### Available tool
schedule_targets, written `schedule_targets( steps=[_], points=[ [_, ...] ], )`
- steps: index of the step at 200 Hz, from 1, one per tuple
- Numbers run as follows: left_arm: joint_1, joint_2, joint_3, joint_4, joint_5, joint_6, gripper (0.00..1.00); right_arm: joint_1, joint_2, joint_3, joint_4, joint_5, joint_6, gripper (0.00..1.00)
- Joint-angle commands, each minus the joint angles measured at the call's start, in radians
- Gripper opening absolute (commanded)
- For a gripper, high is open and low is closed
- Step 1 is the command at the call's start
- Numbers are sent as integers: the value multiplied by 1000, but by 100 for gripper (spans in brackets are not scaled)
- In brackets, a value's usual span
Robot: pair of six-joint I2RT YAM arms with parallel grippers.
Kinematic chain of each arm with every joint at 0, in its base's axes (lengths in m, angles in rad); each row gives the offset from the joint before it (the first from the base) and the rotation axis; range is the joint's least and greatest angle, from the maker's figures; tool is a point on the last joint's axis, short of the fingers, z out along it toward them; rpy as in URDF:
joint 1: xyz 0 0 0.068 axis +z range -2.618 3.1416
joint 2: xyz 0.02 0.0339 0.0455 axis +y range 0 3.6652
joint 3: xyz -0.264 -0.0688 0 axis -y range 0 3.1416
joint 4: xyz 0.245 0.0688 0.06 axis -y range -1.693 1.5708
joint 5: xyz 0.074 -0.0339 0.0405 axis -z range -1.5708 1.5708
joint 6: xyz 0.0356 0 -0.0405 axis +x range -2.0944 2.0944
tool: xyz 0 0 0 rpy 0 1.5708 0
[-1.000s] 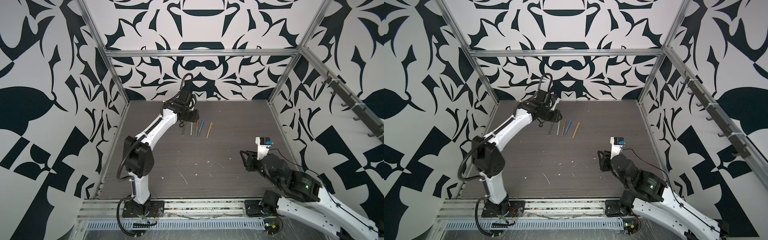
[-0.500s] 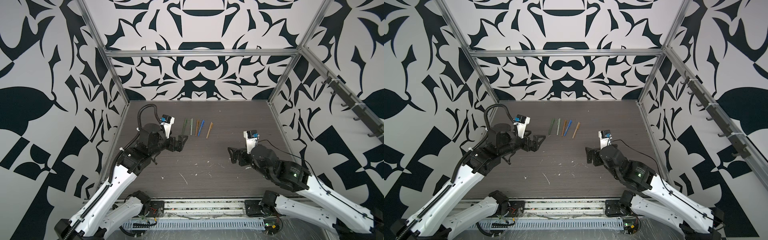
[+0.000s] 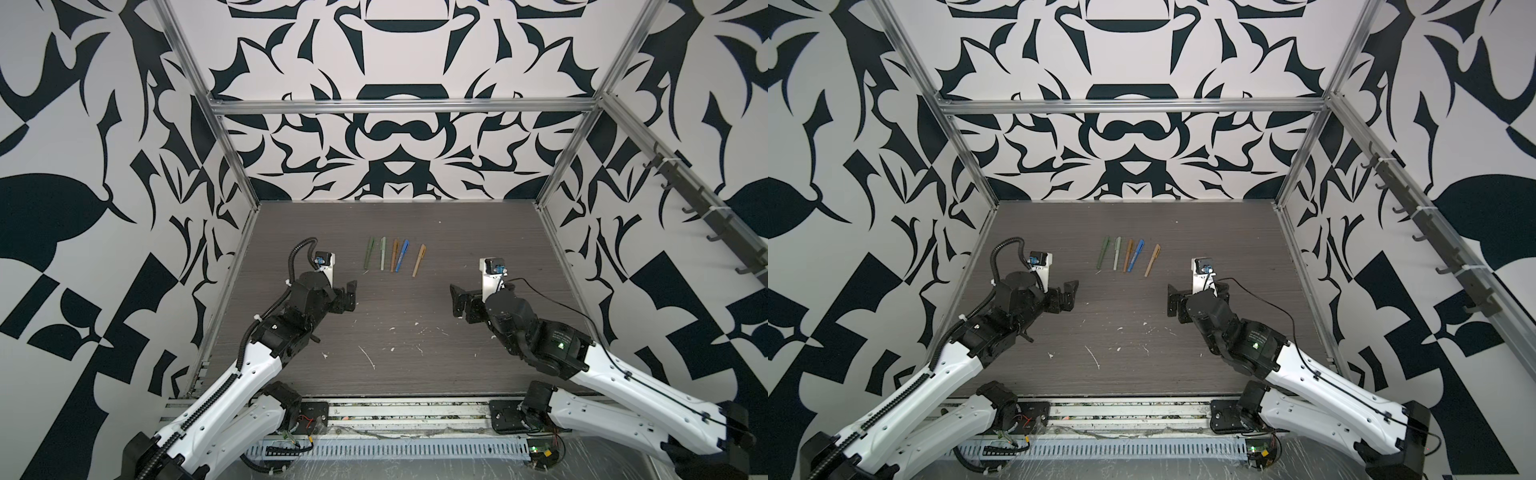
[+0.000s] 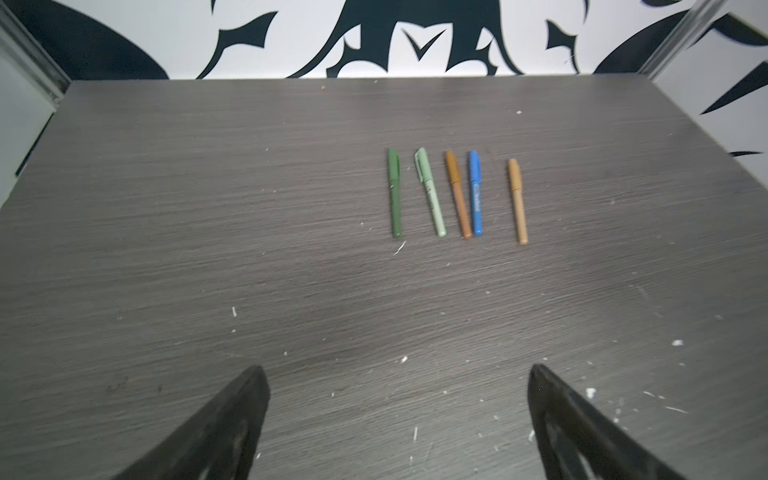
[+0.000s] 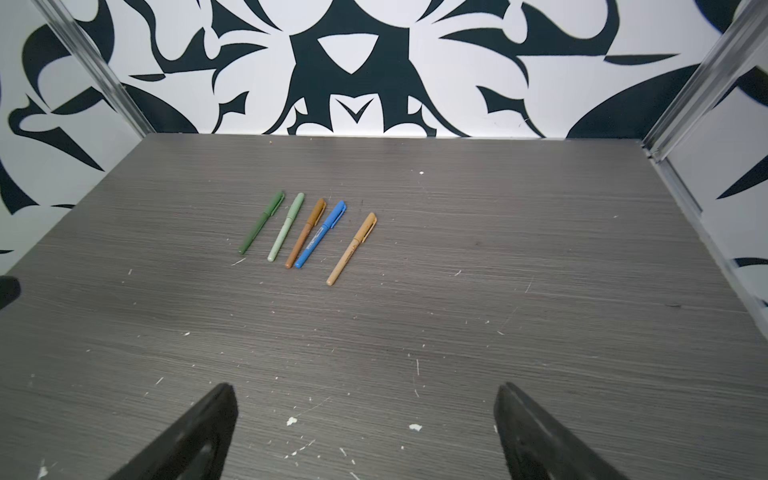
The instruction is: Insert the pens into the pen caps
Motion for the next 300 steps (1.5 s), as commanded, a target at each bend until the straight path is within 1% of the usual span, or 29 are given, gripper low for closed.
schedule_targets(
  steps=[1, 16, 25, 42, 56, 64, 75, 87, 96, 117, 123, 130, 138, 143, 150, 156, 170, 176, 180, 184, 199, 207, 221, 229, 238, 256, 267, 281, 300],
  points=[
    [1, 4, -79, 235, -87, 74, 99, -4, -40, -58, 159, 60, -128, 100],
    [1, 31, -144, 381, -106, 139, 99, -5, -59, -101, 228, 37, -183, 100],
    [2, 52, -163, 433, -128, 159, 99, -5, -64, -118, 247, 20, -206, 100],
    [6, 113, -183, 524, -66, 306, 99, -9, -63, -133, 253, 6, -229, 100],
    [10, 181, -190, 576, -144, 316, 99, -16, -63, -140, 248, -9, -255, 100],
    [17, 215, -200, 632, -161, 339, 99, -17, -65, -143, 245, -15, -266, 100],
    [32, 245, -196, 640, -176, 360, 99, -23, -72, -149, 245, -14, -271, 100],
    [75, 289, -226, 745, -155, 376, 99, -28, -78, -156, 247, -22, -280, 100],
    [118, 318, -246, 806, -148, 363, 99, -33, -84, -161, 249, -26, -289, 100],
    [237, 391, -286, 902, -60, 339, 99, -37, -96, -167, 239, -29, -299, 100],
    [269, 419, -304, 960, -36, 322, 99, -39, -99, -169, 234, -28, -302, 100],
    [303, 470, -332, 1074, 1, 325, 99, -42, -101, -172, 230, -28, -303, 100],
    [321, 494, -350, 1144, 39, 338, 99, -45, -107, -177, 229, -25, -305, 100],
    [332, 510, -349, 1157, 58, 343, 99, -47, -109, -182, 233, -26, -307, 100],
    [360, 546, -343, 1173, 88, 327, 99, -53, -112, -188, 239, -28, -308, 100],
    [383, 589, -342, 1223, 127, 322, 99, -56, -111, -192, 245, -31, -310, 100],
    [402, 719, -357, 1380, 108, 303, 99, -65, -102, -199, 261, -44, -319, 100],
    [409, 780, -363, 1491, 116, 327, 99, -71, -98, -199, 262, -51, -323, 100],
    [410, 800, -368, 1526, 111, 332, 99, -73, -95, -199, 262, -54, -325, 100],
    [410, 794, -370, 1516, 108, 329, 99, -77, -91, -198, 260, -58, -331, 100],
    [415, 697, -325, 1261, 113, 288, 99, -93, -82, -199, 259, -63, -356, 100],
    [430, 693, -288, 1194, 135, 278, 99, -110, -76, -207, 275, -67, -379, 100],
    [437, 737, -248, 1193, 132, 294, 100, -162, -64, -231, 322, -90, -451, 100],
    [451, 725, -237, 1150, 164, 276, 99, -205, -54, -245, 349, -115, -486, 100],
    [457, 712, -228, 1102, 169, 264, 99, -263, -48, -264, 390, -147, -506, 100],
    [457, 725, -248, 1175, 171, 271, 100, -372, -32, -327, 515, -211, -572, 100],
    [458, 720, -250, 1171, 176, 271, 99, -420, -5, -376, 617, -234, -622, 100],
    [458, 721, -242, 1157, 180, 273, 100, -484, 64, -443, 777, -243, -630, 100],
    [457, 720, -238, 1150, 180, 276, 99, -567, 213, -509, 985, -283, -604, 100]
  ],
)
